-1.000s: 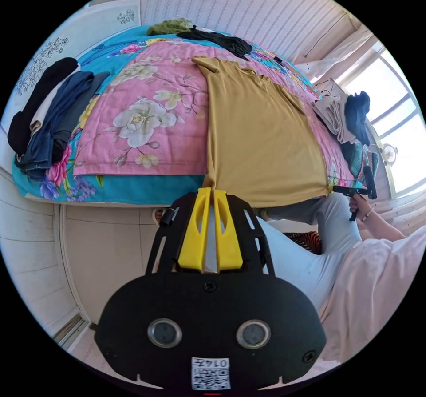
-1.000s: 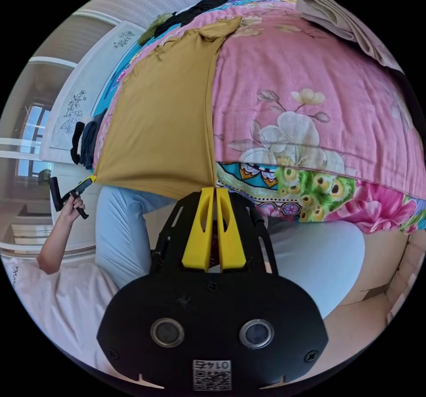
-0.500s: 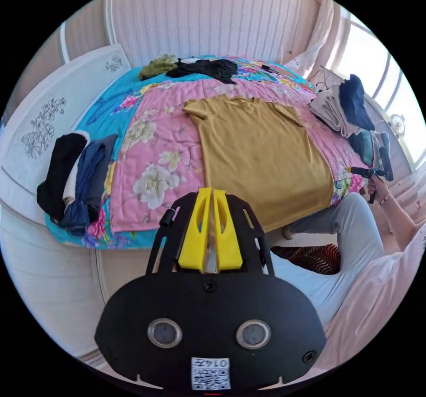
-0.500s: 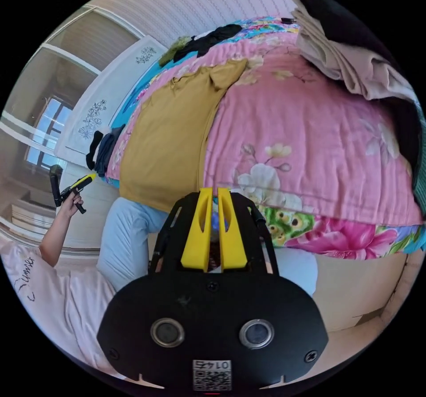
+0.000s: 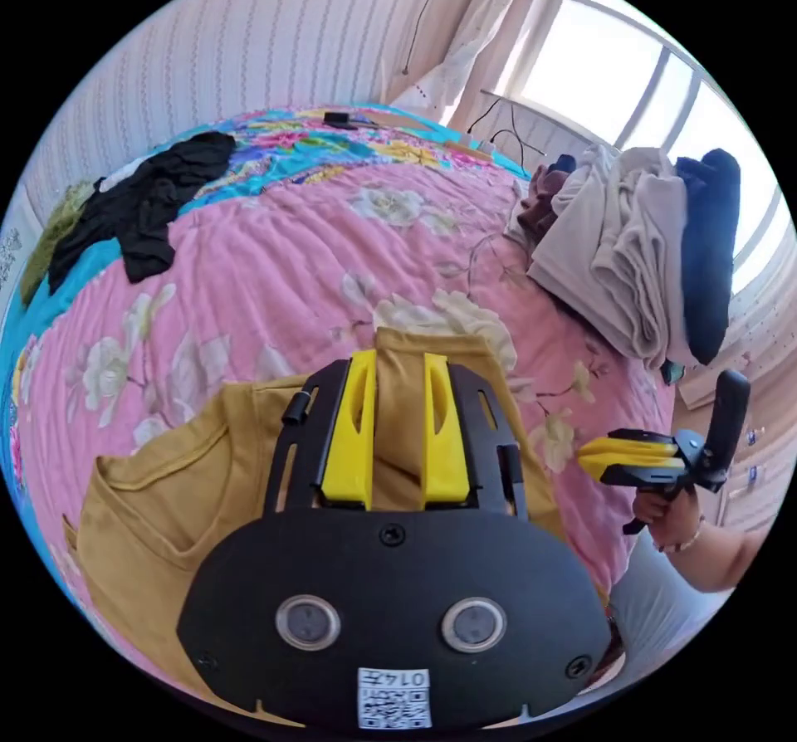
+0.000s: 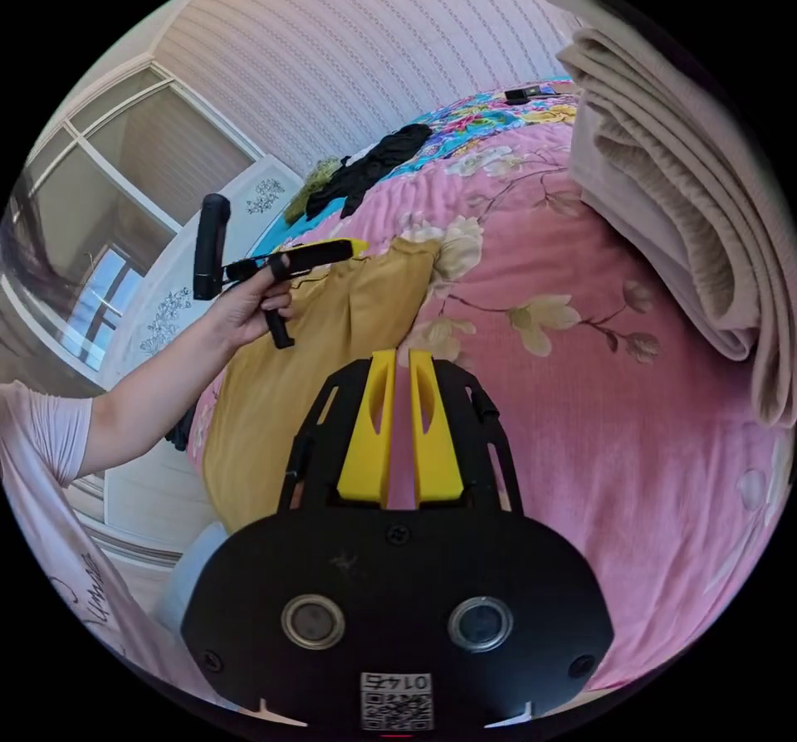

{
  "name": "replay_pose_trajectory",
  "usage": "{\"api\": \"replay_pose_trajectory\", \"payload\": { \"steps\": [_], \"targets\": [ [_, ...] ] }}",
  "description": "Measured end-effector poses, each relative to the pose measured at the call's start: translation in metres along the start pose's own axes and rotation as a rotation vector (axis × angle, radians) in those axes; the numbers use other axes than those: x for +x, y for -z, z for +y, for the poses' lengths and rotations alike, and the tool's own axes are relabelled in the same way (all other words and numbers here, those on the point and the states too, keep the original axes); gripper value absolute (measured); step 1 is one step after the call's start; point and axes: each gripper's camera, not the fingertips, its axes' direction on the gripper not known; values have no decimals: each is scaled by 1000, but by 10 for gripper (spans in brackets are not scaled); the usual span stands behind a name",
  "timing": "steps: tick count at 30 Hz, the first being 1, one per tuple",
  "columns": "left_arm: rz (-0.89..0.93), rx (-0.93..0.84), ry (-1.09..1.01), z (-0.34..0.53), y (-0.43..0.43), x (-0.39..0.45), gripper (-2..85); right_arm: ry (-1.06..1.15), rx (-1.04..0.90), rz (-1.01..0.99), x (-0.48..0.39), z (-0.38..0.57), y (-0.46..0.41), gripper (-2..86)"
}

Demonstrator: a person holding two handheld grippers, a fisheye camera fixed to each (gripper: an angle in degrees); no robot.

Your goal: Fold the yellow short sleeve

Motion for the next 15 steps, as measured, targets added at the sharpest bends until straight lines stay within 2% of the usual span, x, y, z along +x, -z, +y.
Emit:
{"api": "replay_pose_trajectory", "payload": {
  "steps": [2,4,8,15],
  "targets": [
    [11,-141,-36,-18,-45,7,32,-25,-14,15,2,-7,-3,17],
    [-13,-137,-67,-22,-49,10,8,-65,-56,10,6,-16,-3,18],
    [-17,-110,33,-14,-30,-5,-8,-93,-70,-10,11,-35,6,20],
    [-113,-202,111,17,-59,-22,-10,-102,-151,-43,15,-81,-24,45]
  ]
}}
